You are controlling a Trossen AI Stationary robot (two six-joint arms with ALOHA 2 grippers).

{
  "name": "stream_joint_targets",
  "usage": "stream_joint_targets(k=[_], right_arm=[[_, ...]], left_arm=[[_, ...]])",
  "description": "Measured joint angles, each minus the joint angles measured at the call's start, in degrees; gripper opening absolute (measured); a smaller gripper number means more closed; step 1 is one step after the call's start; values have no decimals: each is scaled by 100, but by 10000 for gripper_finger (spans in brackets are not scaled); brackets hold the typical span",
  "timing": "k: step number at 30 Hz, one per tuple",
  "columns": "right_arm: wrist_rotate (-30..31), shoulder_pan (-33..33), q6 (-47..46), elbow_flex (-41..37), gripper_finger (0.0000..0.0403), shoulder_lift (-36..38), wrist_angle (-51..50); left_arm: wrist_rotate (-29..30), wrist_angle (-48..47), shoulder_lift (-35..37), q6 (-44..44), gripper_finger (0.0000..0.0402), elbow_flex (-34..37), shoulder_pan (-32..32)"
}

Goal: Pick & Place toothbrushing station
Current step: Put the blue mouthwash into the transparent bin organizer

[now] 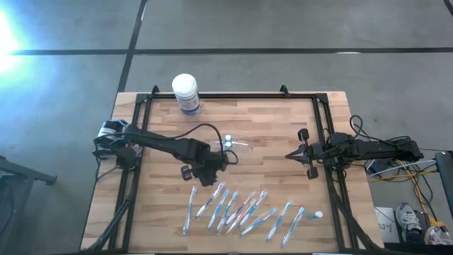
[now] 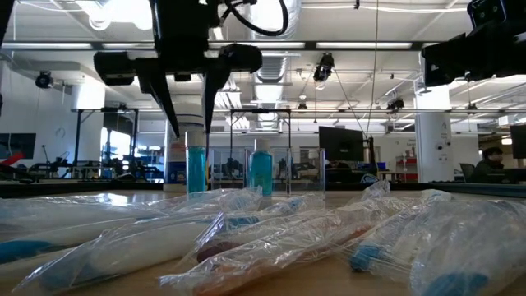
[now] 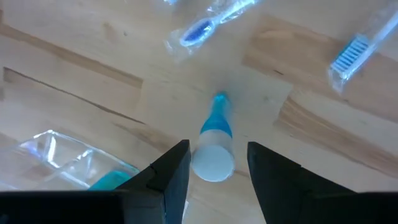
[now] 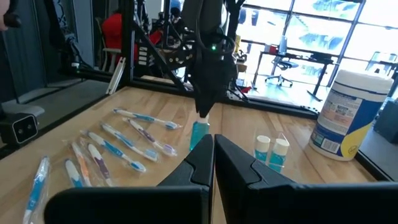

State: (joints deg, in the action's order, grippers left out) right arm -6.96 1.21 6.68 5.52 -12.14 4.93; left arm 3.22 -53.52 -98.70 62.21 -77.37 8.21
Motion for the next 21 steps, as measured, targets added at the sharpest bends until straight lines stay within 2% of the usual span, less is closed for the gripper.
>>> stream_joint_targets(k=[8, 21], right_arm=[[0, 0, 0, 0, 8, 0, 7], [0, 0, 0, 0, 8, -2, 7]], left_arm=[[129, 355, 0, 265, 165, 93, -20], [123, 383, 0, 204, 165, 269, -59]])
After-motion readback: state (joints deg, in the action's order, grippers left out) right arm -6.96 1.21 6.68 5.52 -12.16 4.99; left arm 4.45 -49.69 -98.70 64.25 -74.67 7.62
